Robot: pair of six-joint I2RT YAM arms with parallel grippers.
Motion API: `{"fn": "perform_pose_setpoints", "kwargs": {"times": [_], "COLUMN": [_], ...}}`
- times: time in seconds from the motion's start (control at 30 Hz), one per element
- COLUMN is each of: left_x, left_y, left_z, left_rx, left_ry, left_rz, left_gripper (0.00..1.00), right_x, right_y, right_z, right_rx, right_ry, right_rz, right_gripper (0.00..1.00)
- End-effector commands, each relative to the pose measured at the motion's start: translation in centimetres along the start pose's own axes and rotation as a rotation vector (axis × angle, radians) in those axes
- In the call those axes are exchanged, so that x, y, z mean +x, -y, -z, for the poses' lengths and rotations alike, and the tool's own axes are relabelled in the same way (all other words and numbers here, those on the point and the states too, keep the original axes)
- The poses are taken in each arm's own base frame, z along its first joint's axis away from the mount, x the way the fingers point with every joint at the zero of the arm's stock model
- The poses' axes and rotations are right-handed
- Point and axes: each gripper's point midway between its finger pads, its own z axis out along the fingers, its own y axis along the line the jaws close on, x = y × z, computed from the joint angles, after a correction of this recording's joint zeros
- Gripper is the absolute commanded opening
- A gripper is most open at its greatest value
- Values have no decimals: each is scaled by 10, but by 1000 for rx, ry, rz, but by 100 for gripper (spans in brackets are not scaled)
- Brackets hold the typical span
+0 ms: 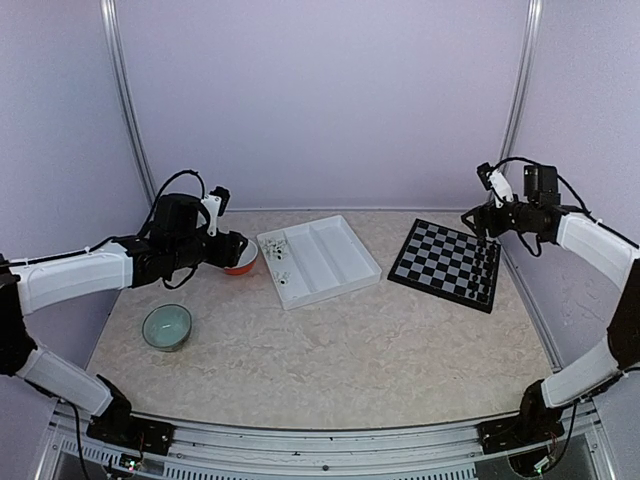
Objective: Set up the chess pieces on the board
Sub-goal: Move the chessboard to the corner of the board.
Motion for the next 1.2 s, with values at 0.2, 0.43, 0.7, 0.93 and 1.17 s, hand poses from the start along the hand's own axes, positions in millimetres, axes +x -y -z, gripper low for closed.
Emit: {"fn": "perform_pose_setpoints", "kwargs": {"times": [0.2, 0.43, 0.7, 0.93, 1.17], "left_x": [16, 28, 50, 77, 90], "left_y": [44, 60, 75, 90, 101], "left_z": [-21, -27, -34, -47, -55], "left_rx": [132, 170, 187, 216, 255], "left_ry": [-29, -68, -126, -214, -264], "left_rz": [-52, -80, -128, -150, -143], "left_gripper": [74, 74, 75, 77, 79], "right_x": [19, 46, 67, 90, 109], "right_y": [21, 47, 66, 88, 93], "right_z": [-122, -215, -264, -277, -278], "right_rx": [-2, 20, 28, 22, -49], "right_ry": [-227, -357, -351, -342, -359], "right_rz": [73, -73, -264, -372, -434], "right_gripper": [64, 67, 90, 90, 90]}}
